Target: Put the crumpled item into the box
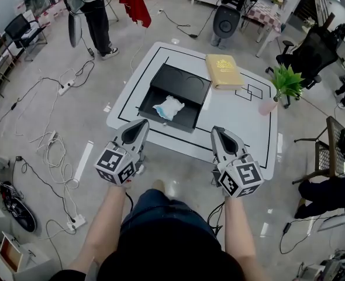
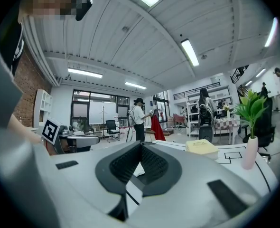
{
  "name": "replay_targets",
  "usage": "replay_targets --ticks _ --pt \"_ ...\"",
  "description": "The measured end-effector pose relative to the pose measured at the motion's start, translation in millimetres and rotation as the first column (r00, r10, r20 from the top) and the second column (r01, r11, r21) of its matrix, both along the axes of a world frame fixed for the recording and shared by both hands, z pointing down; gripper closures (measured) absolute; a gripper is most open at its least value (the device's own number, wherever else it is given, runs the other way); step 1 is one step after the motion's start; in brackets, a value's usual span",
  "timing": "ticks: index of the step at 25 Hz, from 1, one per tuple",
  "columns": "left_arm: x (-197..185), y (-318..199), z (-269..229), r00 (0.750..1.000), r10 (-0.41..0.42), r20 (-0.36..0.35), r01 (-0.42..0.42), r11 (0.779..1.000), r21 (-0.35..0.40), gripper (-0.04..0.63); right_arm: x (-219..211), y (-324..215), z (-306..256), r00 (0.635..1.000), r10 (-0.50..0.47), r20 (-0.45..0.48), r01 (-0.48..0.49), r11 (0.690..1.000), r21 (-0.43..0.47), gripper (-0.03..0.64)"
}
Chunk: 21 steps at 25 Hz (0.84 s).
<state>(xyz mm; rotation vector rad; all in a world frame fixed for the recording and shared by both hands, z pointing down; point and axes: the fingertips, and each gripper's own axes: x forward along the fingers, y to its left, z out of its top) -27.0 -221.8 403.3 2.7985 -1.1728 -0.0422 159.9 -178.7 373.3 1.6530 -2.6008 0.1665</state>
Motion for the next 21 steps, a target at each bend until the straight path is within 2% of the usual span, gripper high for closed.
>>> replay_targets --ticks 21 --pt "1.2 19.8 -5.2 1.0 0.007 -0.011 -0.007 1.0 0.006 0.594 -0.7 26.4 -5.8 1.0 0.0 0.009 -0.001 1.0 0.021 0.612"
